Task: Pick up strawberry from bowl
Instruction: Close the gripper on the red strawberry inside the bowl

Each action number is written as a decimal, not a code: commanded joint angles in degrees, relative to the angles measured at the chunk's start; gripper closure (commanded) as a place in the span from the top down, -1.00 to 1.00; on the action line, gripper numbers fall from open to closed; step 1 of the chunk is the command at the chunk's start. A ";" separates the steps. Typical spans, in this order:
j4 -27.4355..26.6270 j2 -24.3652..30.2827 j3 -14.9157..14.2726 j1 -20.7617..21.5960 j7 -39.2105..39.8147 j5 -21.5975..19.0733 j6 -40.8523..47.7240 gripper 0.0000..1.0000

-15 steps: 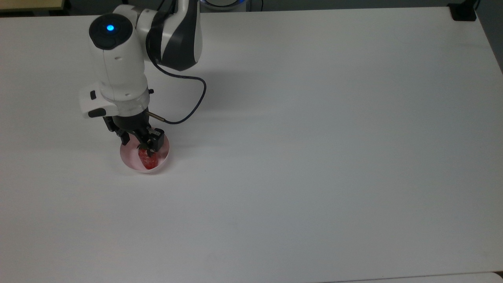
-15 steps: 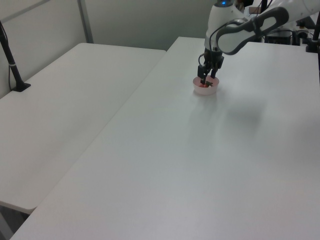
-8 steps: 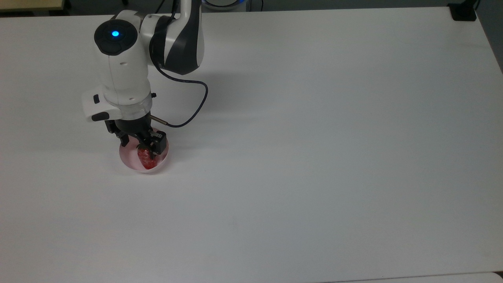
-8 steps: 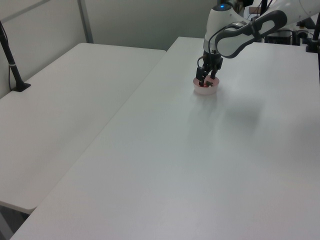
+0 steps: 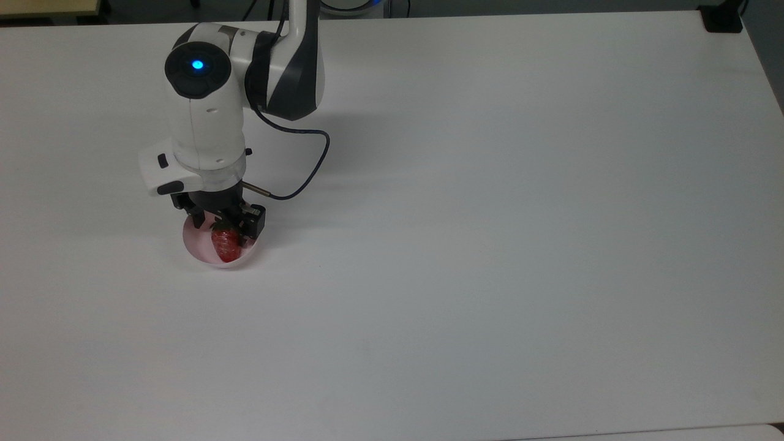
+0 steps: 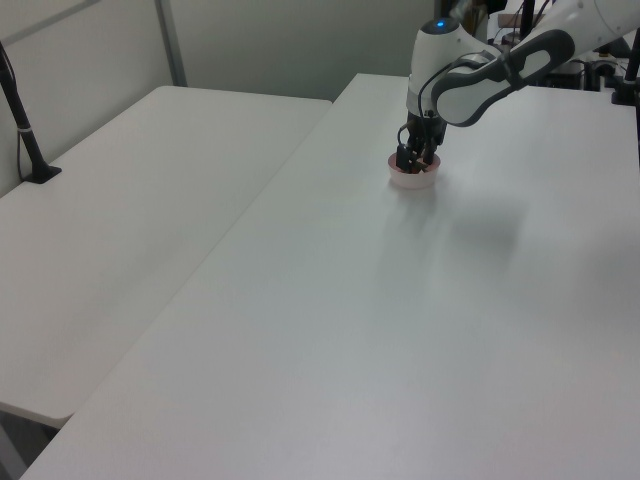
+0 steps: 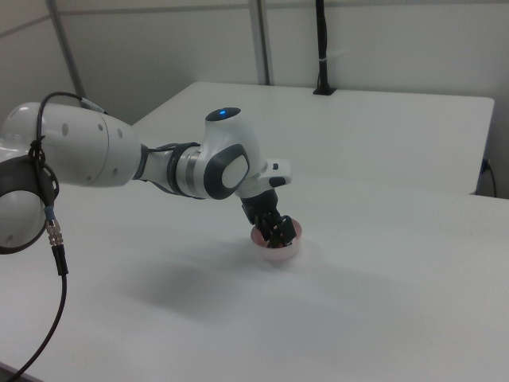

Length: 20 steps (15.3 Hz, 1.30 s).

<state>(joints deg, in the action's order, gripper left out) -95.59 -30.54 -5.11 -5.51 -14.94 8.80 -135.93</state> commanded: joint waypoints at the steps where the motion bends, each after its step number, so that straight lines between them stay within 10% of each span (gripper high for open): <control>1: -1.53 0.83 0.63 0.41 -1.41 2.01 -0.13 -0.04; 4: -1.53 0.83 0.63 0.33 -1.41 2.01 -0.12 -0.30; 17: -0.74 1.44 0.63 -1.17 -1.67 0.87 -0.30 -0.31; 20: -0.74 1.09 0.63 -1.52 -1.67 0.96 -1.96 0.11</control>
<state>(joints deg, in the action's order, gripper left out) -95.28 -30.40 -4.53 -6.82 -15.35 9.51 -135.93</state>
